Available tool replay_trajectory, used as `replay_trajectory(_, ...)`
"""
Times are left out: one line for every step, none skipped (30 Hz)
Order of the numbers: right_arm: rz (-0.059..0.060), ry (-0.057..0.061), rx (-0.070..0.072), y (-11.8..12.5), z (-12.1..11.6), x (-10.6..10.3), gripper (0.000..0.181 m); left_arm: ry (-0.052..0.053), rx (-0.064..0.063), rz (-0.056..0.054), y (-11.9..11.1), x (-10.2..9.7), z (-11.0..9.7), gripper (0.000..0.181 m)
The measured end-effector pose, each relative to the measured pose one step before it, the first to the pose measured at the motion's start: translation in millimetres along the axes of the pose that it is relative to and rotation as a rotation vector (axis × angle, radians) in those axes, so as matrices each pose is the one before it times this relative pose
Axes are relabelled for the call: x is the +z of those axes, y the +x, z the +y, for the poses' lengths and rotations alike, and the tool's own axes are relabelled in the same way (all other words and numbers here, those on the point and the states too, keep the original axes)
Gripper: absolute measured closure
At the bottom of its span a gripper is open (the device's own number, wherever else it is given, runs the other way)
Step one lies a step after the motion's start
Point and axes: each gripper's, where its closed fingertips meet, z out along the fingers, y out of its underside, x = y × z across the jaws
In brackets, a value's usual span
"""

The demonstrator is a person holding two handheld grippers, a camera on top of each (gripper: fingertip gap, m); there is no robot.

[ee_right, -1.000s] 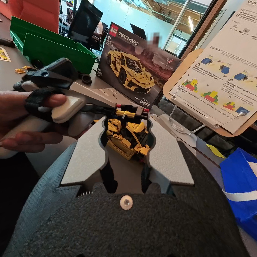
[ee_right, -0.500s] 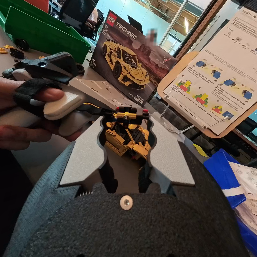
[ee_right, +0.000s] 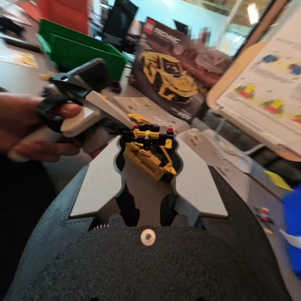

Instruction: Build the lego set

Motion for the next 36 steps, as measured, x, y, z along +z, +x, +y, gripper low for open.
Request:
replay_trajectory(-0.0694, 0.0181, 0.0503, -1.07, -1.49, -3.39, 0.124, -0.0466, 0.0834, -0.0101, 4.97, -0.23, 2.36, 0.165)
replay_trajectory(-0.0528, 0.0324, 0.0419, -0.70, -3.63, -4.64, 0.124, -0.0272, 0.0966, -0.0133, 4.59, -2.03, -0.86, 0.155)
replay_trajectory(-0.1024, 0.0363, 0.0554, -8.64, -4.61, -5.49, 0.124, -0.0273, 0.0968, -0.0206, 2.44, -3.43, -0.73, 0.128)
replay_trajectory(-0.1067, 0.0290, 0.0795, -9.82, -3.58, -3.96, 0.124, -0.0356, 0.0917, -0.0197, 1.81, -3.71, 0.89, 0.110)
replay_trajectory(-0.0683, 0.0161, 0.0710, -5.32, -0.97, -1.44, 0.124, -0.0261, 0.0840, -0.0013, 5.00, -2.50, 0.43, 0.107)
replay_trajectory(-0.0471, 0.0220, 0.0394, -3.67, -0.73, -0.53, 0.124, -0.0084, 0.0564, 0.0367, 11.10, -0.45, -0.85, 0.108)
replay_trajectory(-0.0502, 0.0171, 0.0333, -4.83, -0.24, -0.08, 0.124, 0.0039, 0.0212, 0.0570, 12.76, 1.10, -1.19, 0.107)
replay_trajectory(-0.0390, -0.0032, 0.0368, -3.54, 1.60, 0.62, 0.124, 0.0069, 0.0026, 0.0273, 5.70, 1.35, -0.35, 0.107)
replay_trajectory(-0.0353, -0.0068, 0.0302, -3.51, 1.46, 0.33, 0.124, 0.0078, -0.0025, 0.0072, 1.46, 0.46, 0.12, 0.108)
replay_trajectory(-0.0299, 0.0114, 0.0264, -3.55, -1.50, -0.49, 0.123, 0.0082, -0.0021, 0.0184, 3.64, 0.36, -0.81, 0.108)
replay_trajectory(-0.0245, 0.0231, 0.0268, -3.08, -3.55, -0.74, 0.123, 0.0066, 0.0106, 0.0169, 4.48, 0.56, -1.80, 0.108)
replay_trajectory(-0.0296, 0.0044, 0.0318, -3.62, -0.81, 0.05, 0.123, 0.0006, 0.0252, -0.0043, 1.11, 0.91, -0.15, 0.108)
replay_trajectory(-0.0211, -0.0104, 0.0301, -2.02, 2.12, 1.13, 0.123, -0.0135, 0.0241, -0.0219, -2.38, 1.24, 3.06, 0.108)
replay_trajectory(-0.0108, -0.0045, 0.0199, -0.89, 1.70, 1.79, 0.123, -0.0204, 0.0097, -0.0195, -2.81, 1.41, 4.24, 0.108)
replay_trajectory(-0.0110, -0.0020, 0.0079, -1.78, 1.18, 1.84, 0.123, -0.0119, -0.0037, -0.0050, -0.83, 1.31, 2.49, 0.108)
replay_trajectory(0.0019, -0.0032, -0.0075, -0.61, 0.91, 1.48, 0.123, -0.0030, -0.0082, 0.0001, -0.22, 0.83, 0.75, 0.108)
replay_trajectory(0.0000, -0.0012, -0.0105, -1.07, 0.43, 0.76, 0.123, -0.0052, -0.0052, -0.0008, -0.49, -0.07, 0.94, 0.109)
replay_trajectory(-0.0130, -0.0026, 0.0004, -2.43, 0.70, 0.60, 0.123, -0.0064, -0.0031, 0.0014, 0.05, -0.52, 0.96, 0.118)
replay_trajectory(-0.0010, -0.0016, 0.0036, -0.06, 0.64, 0.35, 0.123, -0.0021, -0.0042, 0.0013, 0.03, -0.26, 0.33, 0.119)
replay_trajectory(-0.0010, 0.0008, 0.0009, 0.06, 0.35, -0.20, 0.123, -0.0006, -0.0041, 0.0012, -0.02, 0.06, 0.47, 0.119)
replay_trajectory(-0.0044, -0.0016, 0.0016, -0.47, 0.68, -0.15, 0.123, -0.0006, 0.0013, 0.0016, 0.25, 0.14, 0.69, 0.119)
replay_trajectory(-0.0025, -0.0021, -0.0017, -0.27, 0.72, -0.10, 0.123, -0.0005, 0.0076, -0.0003, 0.15, 0.02, 0.56, 0.119)
replay_trajectory(0.0007, 0.0005, -0.0057, -0.03, 0.38, -0.05, 0.123, 0.0022, 0.0019, 0.0020, 0.31, -0.09, 0.14, 0.119)
replay_trajectory(-0.0022, 0.0085, -0.0059, -0.70, -0.56, 0.24, 0.123, 0.0045, -0.0076, 0.0066, 0.49, -0.30, -0.23, 0.120)
replay_trajectory(-0.0028, 0.0110, -0.0071, -0.79, -0.69, 0.24, 0.123, 0.0060, -0.0099, 0.0084, 0.59, -0.72, -0.76, 0.120)
replay_trajectory(-0.0125, 0.0154, -0.0086, -2.36, -1.24, 0.25, 0.123, 0.0078, -0.0102, 0.0092, 0.85, -0.66, -1.22, 0.125)
replay_trajectory(-0.0005, 0.0088, -0.0108, -0.75, -0.69, 0.30, 0.123, 0.0046, -0.0043, 0.0041, 0.45, -0.14, -0.80, 0.125)
replay_trajectory(0.0048, -0.0078, -0.0058, 0.54, 0.71, -0.10, 0.123, -0.0022, 0.0098, -0.0048, -0.13, 0.19, 0.20, 0.125)
replay_trajectory(-0.0015, -0.0162, 0.0042, 0.15, 1.92, -0.13, 0.123, -0.0083, 0.0176, -0.0080, -0.29, 0.09, 0.98, 0.125)
replay_trajectory(0.0005, -0.0086, -0.0009, 0.36, 1.55, 0.02, 0.123, -0.0081, 0.0072, -0.0073, -0.64, -0.10, 0.78, 0.125)
replay_trajectory(0.0069, -0.0013, -0.0014, 1.12, 0.88, 0.31, 0.123, -0.0014, -0.0095, -0.0048, -1.01, -0.07, -0.05, 0.125)
replay_trajectory(0.0031, 0.0037, 0.0066, 0.62, -0.05, 0.31, 0.123, 0.0001, -0.0117, -0.0016, -0.68, -0.11, -0.30, 0.126)
replay_trajectory(-0.0014, 0.0041, 0.0054, 0.06, -0.41, 0.03, 0.123, -0.0045, -0.0001, -0.0034, -0.31, -0.03, -0.02, 0.126)
replay_trajectory(0.0020, -0.0021, -0.0019, 0.45, 0.48, 0.08, 0.123, -0.0055, 0.0096, -0.0085, -0.62, 0.22, 0.05, 0.127)
replay_trajectory(0.0052, 0.0067, -0.0034, 0.82, -0.80, -0.07, 0.123, 0.0005, 0.0027, -0.0076, -0.68, 0.30, -0.56, 0.127)
replay_trajectory(-0.0003, 0.0110, 0.0059, 0.24, -1.39, -0.26, 0.123, 0.0040, -0.0088, -0.0029, -0.45, 0.17, -0.60, 0.127)
